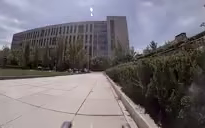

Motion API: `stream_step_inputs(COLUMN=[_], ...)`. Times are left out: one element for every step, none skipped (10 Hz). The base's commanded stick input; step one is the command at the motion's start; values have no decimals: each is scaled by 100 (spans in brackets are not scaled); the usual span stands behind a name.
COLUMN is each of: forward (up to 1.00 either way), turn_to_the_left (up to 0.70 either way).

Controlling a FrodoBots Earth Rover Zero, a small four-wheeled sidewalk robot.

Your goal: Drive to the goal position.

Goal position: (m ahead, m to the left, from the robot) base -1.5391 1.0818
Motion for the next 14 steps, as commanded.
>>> stream_step_inputs(forward=[4, 0, 0, 0, 0, 1, 3, 1, 3, 4, 3, 2, 4, 4], turn_to_the_left=[0, 0, 0, 0, 0, 0, 0, 0, 0, 0, 0, 0, 0, 0])
